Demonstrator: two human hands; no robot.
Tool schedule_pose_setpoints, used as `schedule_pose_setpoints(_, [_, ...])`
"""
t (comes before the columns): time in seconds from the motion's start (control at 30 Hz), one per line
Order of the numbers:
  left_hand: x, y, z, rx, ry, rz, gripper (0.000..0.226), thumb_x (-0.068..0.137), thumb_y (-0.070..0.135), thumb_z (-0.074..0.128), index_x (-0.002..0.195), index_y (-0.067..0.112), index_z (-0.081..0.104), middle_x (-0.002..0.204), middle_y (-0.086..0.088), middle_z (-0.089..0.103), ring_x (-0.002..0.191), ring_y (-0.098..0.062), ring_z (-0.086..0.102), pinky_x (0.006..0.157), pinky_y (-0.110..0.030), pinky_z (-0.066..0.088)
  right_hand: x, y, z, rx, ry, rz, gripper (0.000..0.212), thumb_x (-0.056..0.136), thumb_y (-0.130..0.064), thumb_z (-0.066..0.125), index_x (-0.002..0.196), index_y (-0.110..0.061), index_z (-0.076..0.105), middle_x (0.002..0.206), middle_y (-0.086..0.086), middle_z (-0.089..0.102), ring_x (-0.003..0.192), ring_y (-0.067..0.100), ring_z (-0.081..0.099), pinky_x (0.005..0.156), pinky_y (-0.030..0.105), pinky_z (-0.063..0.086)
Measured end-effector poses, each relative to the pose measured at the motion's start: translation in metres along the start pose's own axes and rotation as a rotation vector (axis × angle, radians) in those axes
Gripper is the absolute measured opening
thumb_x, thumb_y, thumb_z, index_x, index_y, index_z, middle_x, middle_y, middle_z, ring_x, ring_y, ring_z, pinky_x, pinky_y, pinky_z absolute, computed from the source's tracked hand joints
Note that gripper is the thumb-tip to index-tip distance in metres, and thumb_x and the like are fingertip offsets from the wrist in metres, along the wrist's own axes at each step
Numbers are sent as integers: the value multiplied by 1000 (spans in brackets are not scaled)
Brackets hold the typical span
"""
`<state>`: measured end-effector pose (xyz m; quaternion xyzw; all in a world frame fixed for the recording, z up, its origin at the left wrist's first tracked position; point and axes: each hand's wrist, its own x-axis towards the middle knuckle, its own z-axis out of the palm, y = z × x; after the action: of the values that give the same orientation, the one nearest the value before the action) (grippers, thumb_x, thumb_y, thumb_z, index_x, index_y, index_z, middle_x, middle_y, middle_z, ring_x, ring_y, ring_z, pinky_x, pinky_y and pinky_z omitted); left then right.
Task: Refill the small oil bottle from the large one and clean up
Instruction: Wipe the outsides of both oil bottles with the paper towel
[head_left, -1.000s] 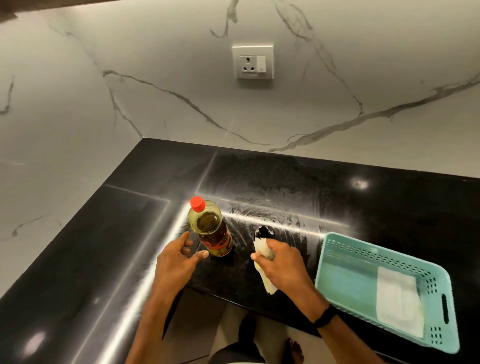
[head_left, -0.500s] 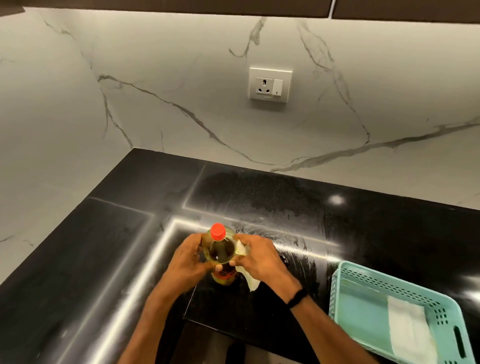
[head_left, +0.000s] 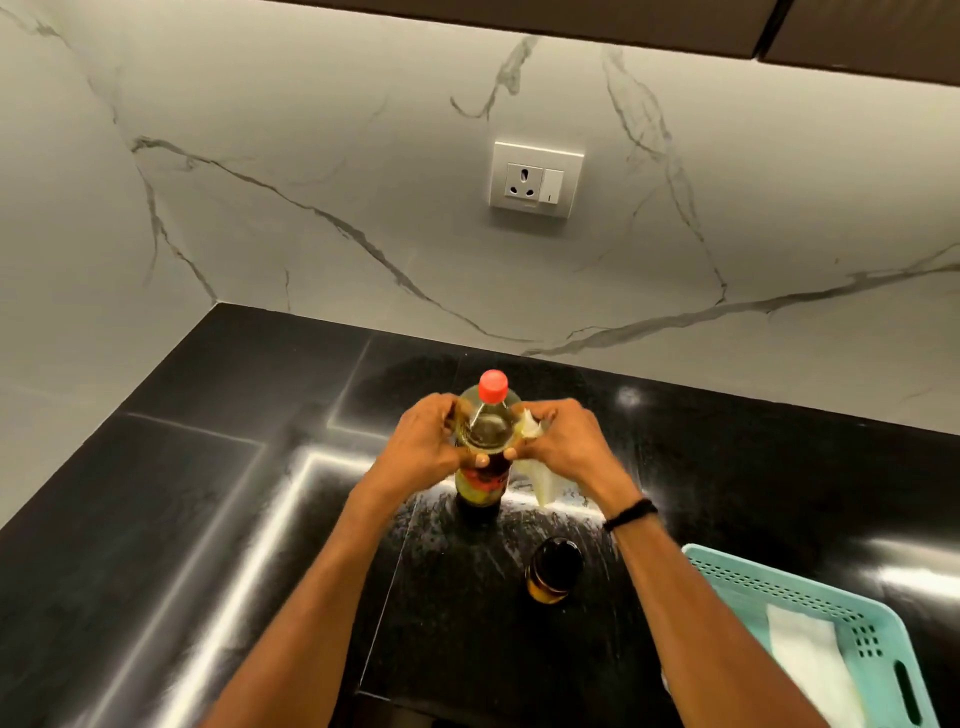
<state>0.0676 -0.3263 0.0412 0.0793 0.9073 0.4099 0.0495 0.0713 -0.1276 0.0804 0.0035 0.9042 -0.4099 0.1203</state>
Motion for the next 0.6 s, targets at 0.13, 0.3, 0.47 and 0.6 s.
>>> schedule_pose_setpoints(0.13, [42,3,-3,1,-27,-16,46,59,24,92,89,25,57,92,6,58,81,-10,56,66,-19,40,32,-4,-8,-29,46,37,30,67,-14,88,96,-17,78,91,1,76,88,17,68,75,29,56])
schedule_pose_setpoints(0.3, [73,-4,-4,26,-36,-35,48,56,20,93,90,22,59,93,3,61,82,-14,58,67,-22,44,65,-2,-3,-77,60,78,34,65,-16,89,97,-18,78,94,3,75,93,19,68,83,35,56])
schedule_pose_setpoints(0.47, [83,-13,-3,52,-40,-42,47,58,23,92,91,20,59,93,0,63,86,-18,61,70,-25,47,80,3,4,-83,57,87,35,66,-18,89,99,-18,77,95,3,75,93,19,67,86,35,56])
schedule_pose_setpoints(0.6, [85,-17,1,31,-45,-76,47,61,20,91,96,20,60,99,-3,66,89,-19,64,76,-29,51,81,9,7,-84,43,73,36,72,-22,86,106,-18,75,101,3,74,96,19,66,89,37,55])
